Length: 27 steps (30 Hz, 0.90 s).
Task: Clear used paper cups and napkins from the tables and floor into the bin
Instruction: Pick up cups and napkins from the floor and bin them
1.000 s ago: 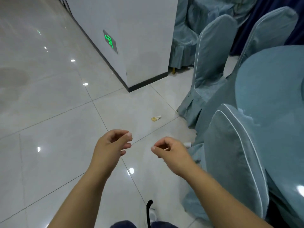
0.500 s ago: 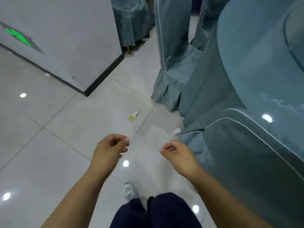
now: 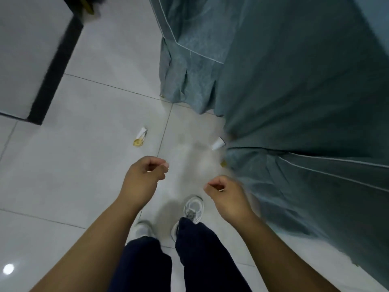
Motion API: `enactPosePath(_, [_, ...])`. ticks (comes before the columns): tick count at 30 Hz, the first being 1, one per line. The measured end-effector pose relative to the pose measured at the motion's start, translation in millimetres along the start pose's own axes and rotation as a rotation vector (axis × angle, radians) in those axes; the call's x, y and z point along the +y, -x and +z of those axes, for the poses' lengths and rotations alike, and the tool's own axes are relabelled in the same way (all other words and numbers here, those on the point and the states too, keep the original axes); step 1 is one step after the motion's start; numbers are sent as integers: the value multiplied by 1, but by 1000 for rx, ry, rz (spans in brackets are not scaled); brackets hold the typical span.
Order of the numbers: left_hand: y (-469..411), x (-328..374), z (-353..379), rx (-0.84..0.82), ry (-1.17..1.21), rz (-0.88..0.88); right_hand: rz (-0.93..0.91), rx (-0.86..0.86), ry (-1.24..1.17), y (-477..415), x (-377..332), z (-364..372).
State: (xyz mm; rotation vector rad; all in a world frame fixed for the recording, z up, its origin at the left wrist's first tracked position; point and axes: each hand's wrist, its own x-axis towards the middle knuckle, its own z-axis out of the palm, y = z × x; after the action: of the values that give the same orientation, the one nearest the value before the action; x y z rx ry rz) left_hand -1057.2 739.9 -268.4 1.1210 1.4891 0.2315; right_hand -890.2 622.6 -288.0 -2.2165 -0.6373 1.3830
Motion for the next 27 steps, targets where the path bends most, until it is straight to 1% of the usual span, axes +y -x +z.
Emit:
enactPosePath(4, [-89,-48,18,-76,-59,-16,106,52,-1,-74,37,38])
enactPosePath(6, [-135,-79,27,-106,-112,-9,125,87,17,-117,58,58])
enactPosePath(9, [-208,-123,41,-122,-194,22,158,144,40,-188,87,89])
enactPosePath(13, [-305,-174,61,-139,-325,105,154,224,112,-282,124,119])
enactPosePath(15, [-351,-188,72,-148,-402,172,143,267,207,-324,140,128])
enactPosePath(18, [-409,-191,86,-151,-547,265,70,344,430,-385,154,126])
enactPosePath(20, [-438,-191,96,-132,-593,331,38,404,581,-418,159,119])
enactPosePath(22, [-458,-195,110,-157,-630,415,42,441,725,-446,165,117])
enactPosePath(25, [-475,-202,128,-251,-742,512,89,415,890,-476,182,122])
enactPosePath(27, [-478,-202,130,-272,-773,559,159,356,932,-485,194,123])
